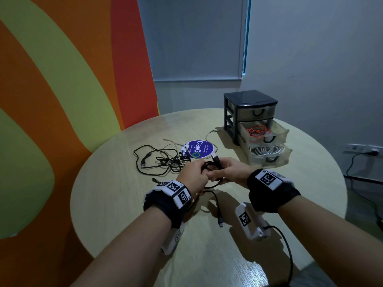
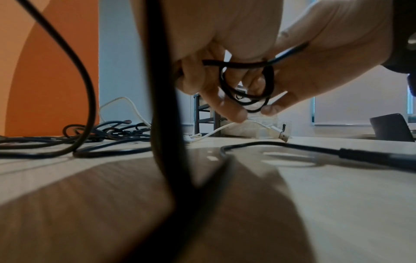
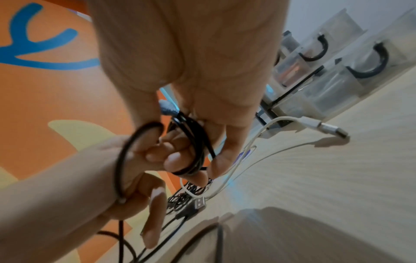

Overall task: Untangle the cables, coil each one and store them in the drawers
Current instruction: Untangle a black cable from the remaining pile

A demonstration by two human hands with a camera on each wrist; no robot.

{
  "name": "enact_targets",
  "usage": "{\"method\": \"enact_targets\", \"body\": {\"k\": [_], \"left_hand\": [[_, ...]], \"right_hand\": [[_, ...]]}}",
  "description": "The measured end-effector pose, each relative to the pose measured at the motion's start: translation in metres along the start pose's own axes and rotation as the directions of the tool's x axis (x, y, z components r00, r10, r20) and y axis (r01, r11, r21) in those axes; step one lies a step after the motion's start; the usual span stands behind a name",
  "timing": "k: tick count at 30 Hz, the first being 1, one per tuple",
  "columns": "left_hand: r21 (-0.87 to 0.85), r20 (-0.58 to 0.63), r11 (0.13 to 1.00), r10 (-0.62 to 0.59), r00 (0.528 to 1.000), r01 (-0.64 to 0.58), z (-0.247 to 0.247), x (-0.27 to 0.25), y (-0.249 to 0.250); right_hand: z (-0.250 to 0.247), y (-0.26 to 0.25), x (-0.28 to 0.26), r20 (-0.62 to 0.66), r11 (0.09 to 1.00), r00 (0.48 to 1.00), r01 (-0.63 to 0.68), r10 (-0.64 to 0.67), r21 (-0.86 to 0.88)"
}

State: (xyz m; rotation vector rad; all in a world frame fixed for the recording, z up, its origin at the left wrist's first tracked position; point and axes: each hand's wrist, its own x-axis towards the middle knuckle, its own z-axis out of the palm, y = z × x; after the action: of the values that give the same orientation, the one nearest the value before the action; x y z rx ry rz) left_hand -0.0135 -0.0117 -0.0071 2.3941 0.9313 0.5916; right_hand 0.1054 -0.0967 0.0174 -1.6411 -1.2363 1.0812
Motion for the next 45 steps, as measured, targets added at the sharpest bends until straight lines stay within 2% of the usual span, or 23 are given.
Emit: {"method": "enact_targets", "body": {"k": [6, 10, 13, 16, 18, 20, 22, 24, 26, 27, 29, 31, 33, 35, 37, 39, 42, 45], "left_hand": [[0.124, 0.089, 0.989, -0.093, 0.992, 0.082, 0.000, 0.003, -0.002], [0.095, 0.051, 0.989, -0.115, 0.992, 0.110, 0.000, 0.003, -0.005], [-0.045, 0.098, 0.990, -0.127, 0.987, 0.131, 0.002, 0.002, -0.003], [-0.106, 0.127, 0.992, -0.061, 0.990, 0.075, 0.000, -0.002, 0.002], [-0.108, 0.132, 0.994, -0.022, 0.991, 0.036, -0.002, -0.004, 0.005], [-0.130, 0.153, 0.990, -0.030, 0.988, 0.051, -0.003, -0.005, 0.006], [-0.155, 0.165, 0.984, -0.061, 0.984, 0.087, -0.003, -0.004, 0.006], [-0.151, 0.188, 0.981, -0.089, 0.978, 0.118, -0.003, -0.005, 0.005], [-0.100, 0.210, 0.984, -0.123, 0.970, 0.147, -0.002, -0.006, 0.004], [-0.066, 0.216, 0.985, -0.143, 0.966, 0.161, -0.002, -0.006, 0.004], [0.000, 0.216, 0.985, -0.170, 0.961, 0.174, 0.001, -0.006, 0.002], [0.075, 0.206, 0.986, -0.164, 0.965, 0.151, 0.001, -0.004, 0.000], [0.142, 0.168, 0.982, -0.149, 0.974, 0.126, -0.001, -0.001, -0.002], [0.223, 0.097, 0.969, -0.131, 0.987, 0.107, -0.004, 0.001, -0.002], [0.293, 0.014, 0.951, -0.109, 0.994, 0.100, -0.005, 0.002, 0.000], [0.311, -0.061, 0.945, -0.089, 0.994, 0.104, -0.004, 0.002, 0.000], [0.292, -0.108, 0.954, -0.042, 0.993, 0.072, -0.002, 0.003, 0.000], [0.209, -0.106, 0.978, 0.041, 0.994, -0.018, 0.000, 0.005, 0.000]], "right_hand": [[0.016, 0.004, 0.009, -0.086, 0.966, 0.995, 0.026, -0.050, -0.257], [0.017, 0.008, 0.012, -0.163, 0.951, 0.983, 0.035, -0.089, -0.307], [0.008, 0.014, 0.014, -0.280, 0.967, 0.958, -0.014, -0.060, -0.253], [0.001, 0.017, 0.013, -0.393, 0.988, 0.917, 0.002, -0.064, -0.157], [-0.006, 0.015, 0.011, -0.466, 0.998, 0.884, 0.059, -0.051, 0.002], [-0.015, 0.012, 0.008, -0.501, 0.959, 0.865, 0.125, 0.020, 0.253], [-0.027, 0.011, 0.007, -0.490, 0.869, 0.866, 0.161, 0.103, 0.467], [-0.037, 0.012, 0.006, -0.452, 0.753, 0.883, 0.211, 0.127, 0.624], [-0.045, 0.009, 0.003, -0.408, 0.676, 0.907, 0.233, 0.109, 0.699], [-0.048, 0.005, -0.001, -0.393, 0.668, 0.915, 0.232, 0.098, 0.707], [-0.053, 0.002, -0.006, -0.379, 0.699, 0.921, 0.213, 0.089, 0.682], [-0.055, 0.003, -0.010, -0.351, 0.787, 0.934, 0.170, 0.062, 0.593], [-0.052, 0.006, -0.010, -0.297, 0.890, 0.953, 0.086, 0.057, 0.448], [-0.045, 0.008, -0.011, -0.264, 0.954, 0.957, -0.041, 0.123, 0.296], [-0.038, 0.006, -0.013, -0.254, 0.970, 0.949, -0.135, 0.185, 0.200], [-0.033, 0.003, -0.013, -0.229, 0.965, 0.947, -0.182, 0.223, 0.188], [-0.023, 0.000, -0.010, -0.177, 0.957, 0.958, -0.187, 0.228, 0.220], [-0.012, -0.002, -0.006, -0.108, 0.952, 0.973, -0.170, 0.203, 0.253]]}}
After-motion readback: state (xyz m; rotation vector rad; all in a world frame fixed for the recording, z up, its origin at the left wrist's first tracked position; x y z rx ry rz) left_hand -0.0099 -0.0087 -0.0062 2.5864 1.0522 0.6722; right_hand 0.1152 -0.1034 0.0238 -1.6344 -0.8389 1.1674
